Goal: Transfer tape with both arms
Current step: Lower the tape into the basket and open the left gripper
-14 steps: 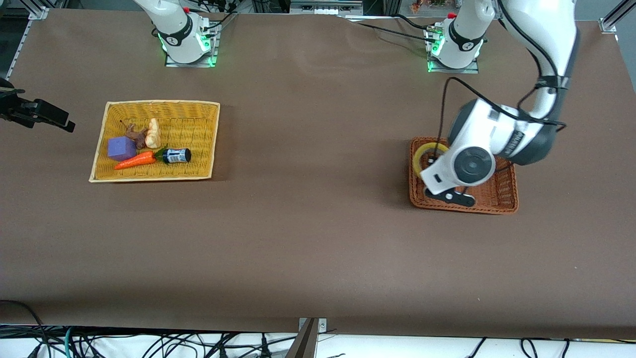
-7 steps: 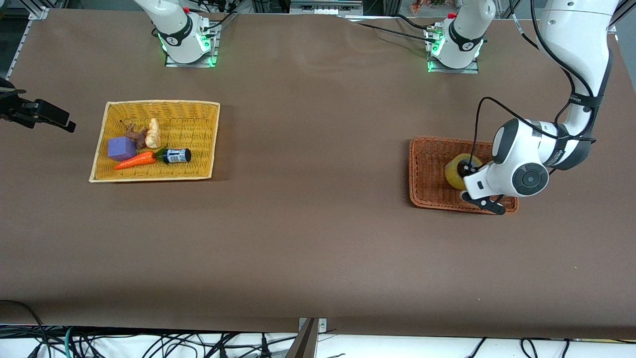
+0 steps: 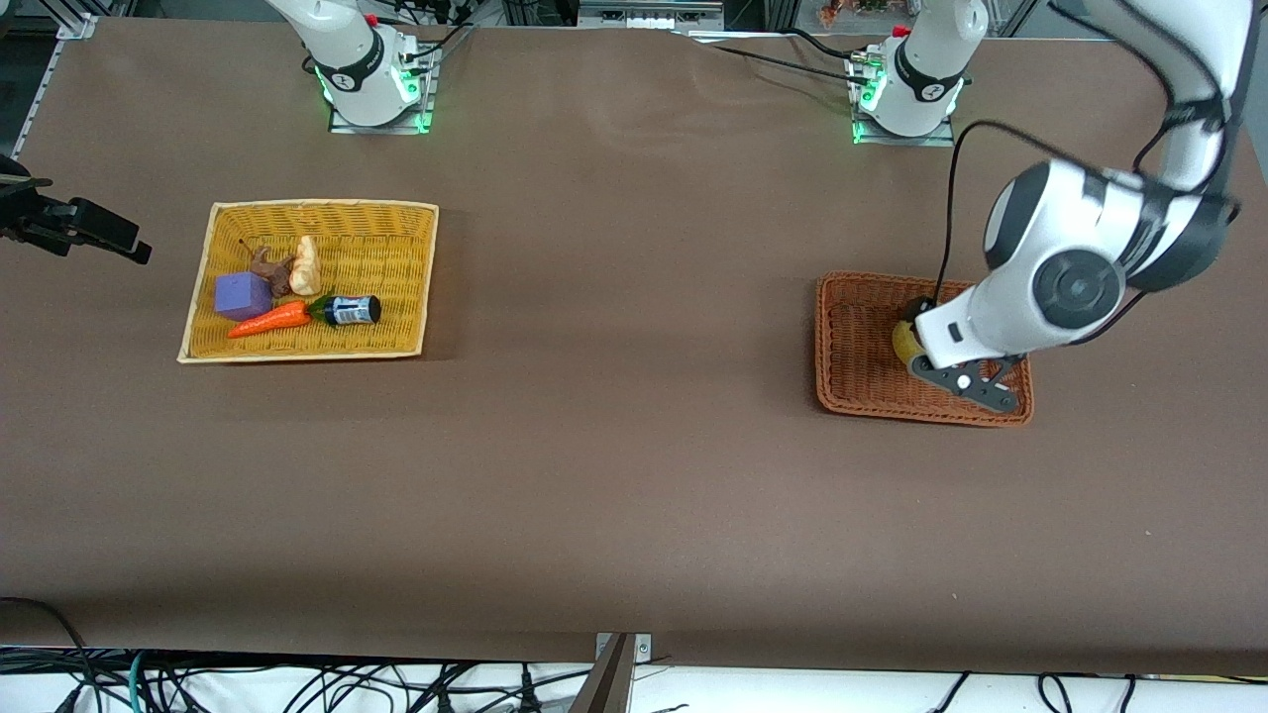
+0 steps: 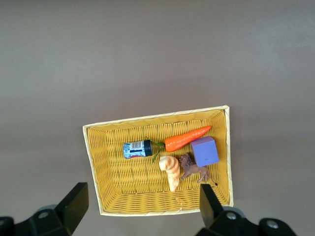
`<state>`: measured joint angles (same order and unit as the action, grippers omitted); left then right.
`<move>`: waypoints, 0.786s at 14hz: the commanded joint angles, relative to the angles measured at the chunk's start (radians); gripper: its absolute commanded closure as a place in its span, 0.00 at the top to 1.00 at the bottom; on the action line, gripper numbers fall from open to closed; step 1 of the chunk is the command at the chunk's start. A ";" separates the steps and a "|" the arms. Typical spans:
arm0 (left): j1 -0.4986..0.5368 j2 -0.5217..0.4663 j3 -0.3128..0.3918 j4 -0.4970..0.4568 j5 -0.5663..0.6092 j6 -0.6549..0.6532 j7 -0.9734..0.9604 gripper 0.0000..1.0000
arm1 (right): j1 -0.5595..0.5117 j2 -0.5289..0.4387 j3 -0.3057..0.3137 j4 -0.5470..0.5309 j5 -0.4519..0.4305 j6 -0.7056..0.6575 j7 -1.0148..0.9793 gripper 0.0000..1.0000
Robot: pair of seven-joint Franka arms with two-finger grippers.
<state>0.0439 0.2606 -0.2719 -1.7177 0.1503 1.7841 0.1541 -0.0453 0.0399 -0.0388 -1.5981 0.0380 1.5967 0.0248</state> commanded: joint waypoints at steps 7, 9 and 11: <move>0.002 -0.151 0.074 0.186 -0.096 -0.207 -0.180 1.00 | 0.005 0.008 -0.001 0.021 -0.001 -0.008 0.014 1.00; -0.100 -0.226 0.179 0.098 -0.123 -0.148 -0.298 1.00 | 0.004 0.008 -0.003 0.021 -0.001 -0.008 0.014 1.00; -0.108 -0.260 0.198 0.038 -0.130 -0.109 -0.294 1.00 | 0.004 0.008 -0.003 0.021 -0.001 -0.008 0.015 1.00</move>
<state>-0.0377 0.0873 -0.1121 -1.5664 0.0481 1.6203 -0.1174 -0.0452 0.0413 -0.0391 -1.5968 0.0380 1.5970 0.0261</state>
